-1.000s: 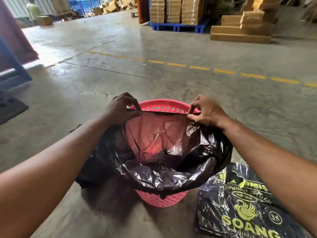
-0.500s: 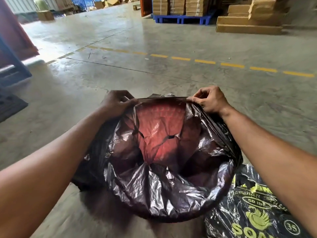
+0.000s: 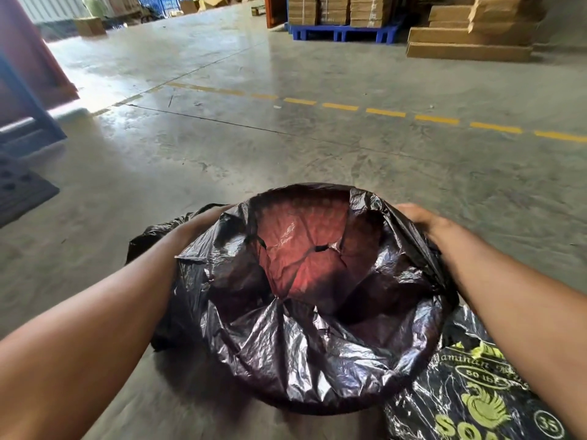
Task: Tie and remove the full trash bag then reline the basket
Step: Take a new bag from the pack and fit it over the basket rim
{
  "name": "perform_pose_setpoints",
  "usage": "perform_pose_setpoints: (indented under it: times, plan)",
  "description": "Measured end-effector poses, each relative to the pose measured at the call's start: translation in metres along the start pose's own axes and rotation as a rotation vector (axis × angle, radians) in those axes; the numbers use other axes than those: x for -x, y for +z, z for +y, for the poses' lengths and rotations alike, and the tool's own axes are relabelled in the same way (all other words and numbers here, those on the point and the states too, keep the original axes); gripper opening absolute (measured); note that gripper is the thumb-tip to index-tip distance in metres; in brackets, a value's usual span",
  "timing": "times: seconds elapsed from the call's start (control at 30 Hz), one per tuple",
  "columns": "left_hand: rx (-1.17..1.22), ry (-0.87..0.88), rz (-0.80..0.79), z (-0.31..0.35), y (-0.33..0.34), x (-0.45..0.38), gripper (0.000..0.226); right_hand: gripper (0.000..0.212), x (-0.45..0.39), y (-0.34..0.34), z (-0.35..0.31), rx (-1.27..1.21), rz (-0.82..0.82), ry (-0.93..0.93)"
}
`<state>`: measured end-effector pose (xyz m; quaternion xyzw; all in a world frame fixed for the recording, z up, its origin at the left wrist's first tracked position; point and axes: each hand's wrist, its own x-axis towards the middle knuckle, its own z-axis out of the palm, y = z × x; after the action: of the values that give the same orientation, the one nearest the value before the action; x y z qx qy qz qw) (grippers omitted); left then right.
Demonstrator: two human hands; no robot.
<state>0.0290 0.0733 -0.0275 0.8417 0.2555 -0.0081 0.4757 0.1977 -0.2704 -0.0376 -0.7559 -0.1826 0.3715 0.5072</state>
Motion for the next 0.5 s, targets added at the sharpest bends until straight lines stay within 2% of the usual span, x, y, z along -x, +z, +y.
perform_pose_setpoints:
  times: [0.07, 0.1, 0.13, 0.2, 0.27, 0.33, 0.4, 0.47, 0.5]
  plan:
    - [-0.008, 0.010, -0.037, -0.003, -0.008, 0.014, 0.032, 0.027, 0.024, 0.011, 0.004, -0.119, 0.082, -0.010]
    - [0.009, 0.041, -0.076, -0.006, -0.011, 0.021, 0.033, 0.016, 0.033, 0.014, 0.007, -0.237, 0.086, -0.012]
    - [0.044, 0.058, -0.116, -0.005, -0.015, 0.029, 0.038, 0.020, 0.042, 0.014, 0.006, -0.364, 0.041, 0.025]
    - [0.105, 0.082, -0.147, -0.003, -0.022, 0.045, 0.059, 0.057, 0.053, 0.004, 0.008, -0.514, -0.054, 0.140]
    - [0.223, -0.024, -0.131, -0.006, -0.031, 0.050, 0.078, 0.058, 0.060, -0.006, 0.006, -0.503, -0.069, 0.152]
    - [0.408, -0.241, -0.290, -0.005, -0.038, 0.060, 0.086, 0.042, 0.069, -0.007, 0.007, -0.470, -0.082, 0.133]
    - [0.493, -0.304, -0.425, -0.010, -0.041, 0.071, 0.071, 0.033, 0.073, -0.002, 0.005, -0.446, -0.053, 0.099]
    - [0.513, -0.298, -0.409, -0.017, -0.033, 0.081, 0.033, 0.032, 0.072, 0.001, 0.010, -0.335, 0.083, 0.054]
    - [0.528, -0.293, -0.351, -0.021, -0.028, 0.084, 0.024, 0.032, 0.069, 0.003, 0.015, -0.286, 0.169, 0.038]
